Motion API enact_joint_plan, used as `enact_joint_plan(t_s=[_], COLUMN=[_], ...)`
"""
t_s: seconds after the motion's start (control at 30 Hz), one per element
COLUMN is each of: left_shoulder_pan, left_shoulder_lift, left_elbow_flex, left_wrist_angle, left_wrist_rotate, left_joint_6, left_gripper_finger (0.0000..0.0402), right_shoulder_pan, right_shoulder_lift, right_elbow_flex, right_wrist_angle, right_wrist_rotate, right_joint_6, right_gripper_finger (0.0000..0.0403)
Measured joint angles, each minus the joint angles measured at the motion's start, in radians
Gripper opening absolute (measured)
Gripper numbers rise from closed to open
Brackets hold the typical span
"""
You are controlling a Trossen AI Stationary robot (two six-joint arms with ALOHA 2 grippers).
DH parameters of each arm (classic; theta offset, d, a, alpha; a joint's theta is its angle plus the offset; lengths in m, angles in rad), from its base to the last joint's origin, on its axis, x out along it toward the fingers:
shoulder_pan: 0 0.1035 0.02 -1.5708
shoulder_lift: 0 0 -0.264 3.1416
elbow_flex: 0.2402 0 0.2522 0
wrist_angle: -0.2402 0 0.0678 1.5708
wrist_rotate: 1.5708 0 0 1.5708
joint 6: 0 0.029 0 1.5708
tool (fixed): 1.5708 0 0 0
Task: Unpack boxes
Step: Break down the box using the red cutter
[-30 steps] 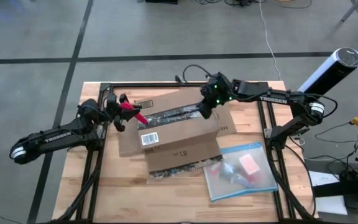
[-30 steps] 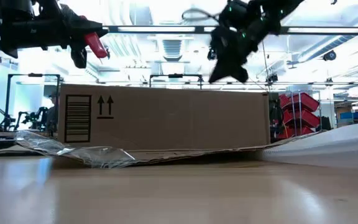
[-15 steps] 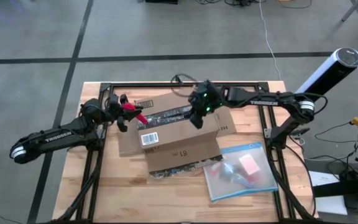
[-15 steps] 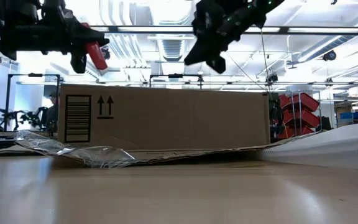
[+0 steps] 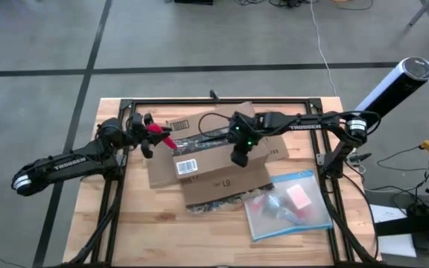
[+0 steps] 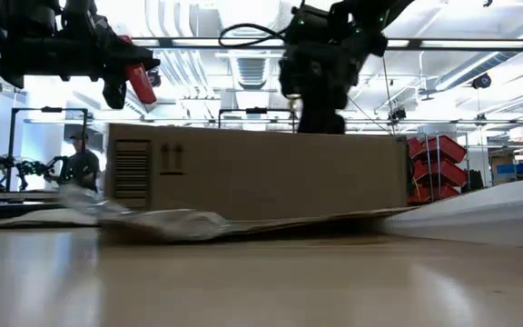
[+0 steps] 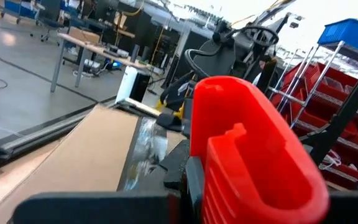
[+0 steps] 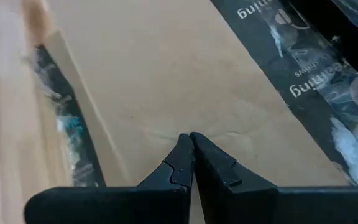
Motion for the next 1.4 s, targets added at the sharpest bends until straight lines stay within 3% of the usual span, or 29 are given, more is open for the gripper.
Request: enact_joint_plan(t_s=[0.23, 0.4, 0.5, 0.73, 1.1, 1.4], left_shoulder_pan=[0.000, 0.000, 0.000, -0.012, -0.032, -0.033], left_shoulder_lift=[-0.001, 0.001, 0.006, 0.007, 0.098, 0.198], left_elbow_flex=[0.000, 0.000, 0.000, 0.000, 0.000, 0.000], left_wrist_angle=[-0.053, -0.060, -0.093, -0.153, -0.170, -0.028], left_wrist_rotate=[-0.024, -0.236, -0.409, -0.543, -0.640, -0.639], left_joint_6=[0.029, 0.014, -0.104, -0.310, -0.451, -0.509], left_gripper_finger=[0.0028, 0.0028, 0.0028, 0.0028, 0.0028, 0.0028], right_shoulder_pan=[-0.001, -0.001, -0.001, -0.001, -0.006, -0.006], right_shoulder_lift=[-0.007, -0.013, -0.016, -0.019, -0.019, -0.019], right_elbow_flex=[-0.010, -0.012, -0.012, -0.014, -0.014, -0.014], right_wrist_angle=[-0.102, -0.101, -0.100, -0.095, -0.061, -0.037], right_wrist_rotate=[-0.002, 0.004, 0.004, 0.007, 0.030, 0.034], right_joint_6=[-0.049, -0.044, -0.040, -0.035, -0.033, -0.024], right_gripper_finger=[0.0000, 0.0000, 0.0000, 0.0000, 0.0000, 0.0000])
